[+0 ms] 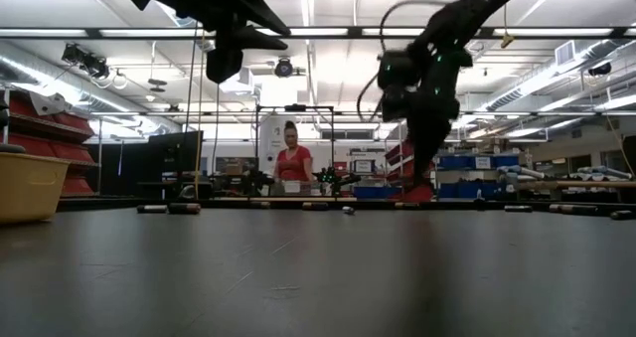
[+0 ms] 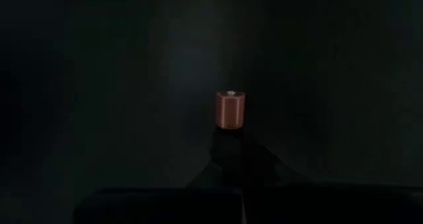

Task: Sort batteries
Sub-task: Put the black battery into the yellow bin

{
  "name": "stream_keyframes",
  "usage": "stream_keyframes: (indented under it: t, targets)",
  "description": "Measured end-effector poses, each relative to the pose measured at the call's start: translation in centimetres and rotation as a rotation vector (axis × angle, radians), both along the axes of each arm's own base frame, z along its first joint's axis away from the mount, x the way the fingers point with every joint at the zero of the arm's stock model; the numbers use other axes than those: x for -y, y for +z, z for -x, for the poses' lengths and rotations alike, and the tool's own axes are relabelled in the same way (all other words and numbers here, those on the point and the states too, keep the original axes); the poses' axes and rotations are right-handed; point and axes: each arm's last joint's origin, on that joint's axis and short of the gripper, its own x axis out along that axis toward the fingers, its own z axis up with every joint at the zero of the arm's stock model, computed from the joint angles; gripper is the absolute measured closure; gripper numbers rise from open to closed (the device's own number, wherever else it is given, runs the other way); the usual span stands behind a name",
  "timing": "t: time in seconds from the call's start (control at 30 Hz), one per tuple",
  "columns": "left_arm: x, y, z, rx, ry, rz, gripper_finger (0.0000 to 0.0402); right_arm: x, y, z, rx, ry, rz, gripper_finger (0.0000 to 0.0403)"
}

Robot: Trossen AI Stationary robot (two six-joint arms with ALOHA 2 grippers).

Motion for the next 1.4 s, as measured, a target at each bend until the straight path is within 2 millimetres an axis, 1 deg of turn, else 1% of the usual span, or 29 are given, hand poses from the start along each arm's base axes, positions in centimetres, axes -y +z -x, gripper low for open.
stream_keyframes:
  t: [0.1, 0.27, 0.33, 0.43, 0.5, 0.6, 0.73, 0.83, 0.93, 1.0, 1.1, 1.17, 1.27, 1.4]
  targets:
    - [-0.1, 0.0, 0.0, -0.001, 0.019, -0.016, 0.0305, -0.4, 2.3, 0.3, 0.106, -0.038, 0.008, 0.0398]
    - [-0.2, 0.0, 0.0, 0.002, 0.045, -0.049, 0.0305, -1.5, 6.3, 0.2, 0.358, -0.097, -0.015, 0.0400]
    - [-0.2, 0.0, 0.0, 0.002, 0.048, -0.050, 0.0305, -1.9, 7.1, 0.3, 0.367, -0.131, 0.027, 0.0401]
    - [-0.2, 0.1, 0.0, 0.009, 0.048, -0.050, 0.0305, -2.1, 7.2, 0.5, 0.317, -0.196, 0.110, 0.0401]
    - [-0.2, 0.3, -0.1, 0.030, 0.041, -0.050, 0.0305, -2.1, 6.8, 0.5, 0.290, -0.196, 0.105, 0.0402]
    - [-0.2, 0.6, -0.2, 0.061, 0.039, -0.050, 0.0305, -1.8, 4.9, -0.4, 0.237, -0.140, 0.070, 0.0383]
    - [-0.2, 0.9, -0.3, 0.093, 0.050, -0.026, 0.0305, -0.7, 1.6, -1.9, 0.176, -0.077, 0.064, 0.0328]
    - [-0.2, 0.9, -0.4, 0.102, 0.063, 0.014, 0.0305, 0.1, -0.9, -2.6, 0.118, -0.055, 0.037, 0.0280]
    - [-0.2, 0.9, -0.4, 0.104, 0.067, 0.045, 0.0305, 0.3, -2.5, -2.9, 0.075, 0.012, 0.045, 0.0239]
    - [-0.2, 0.9, -0.4, 0.104, 0.069, 0.053, 0.0305, 0.4, -3.3, -3.1, 0.040, 0.064, 0.097, 0.0218]
    - [-0.2, 0.9, -0.4, 0.104, 0.075, 0.069, 0.0305, 0.7, -4.0, -3.3, 0.006, 0.116, 0.180, 0.0201]
    - [-0.2, 0.9, -0.4, 0.104, 0.076, 0.071, 0.0305, 0.9, -4.0, -3.4, 0.015, 0.134, 0.208, 0.0197]
    - [-0.2, 0.9, -0.4, 0.104, 0.078, 0.076, 0.0305, 1.6, -3.7, -3.5, 0.053, 0.118, 0.241, 0.0200]
    - [-0.2, 0.9, -0.4, 0.104, 0.079, 0.077, 0.0305, 2.7, -3.5, -3.3, 0.111, 0.093, 0.228, 0.0214]
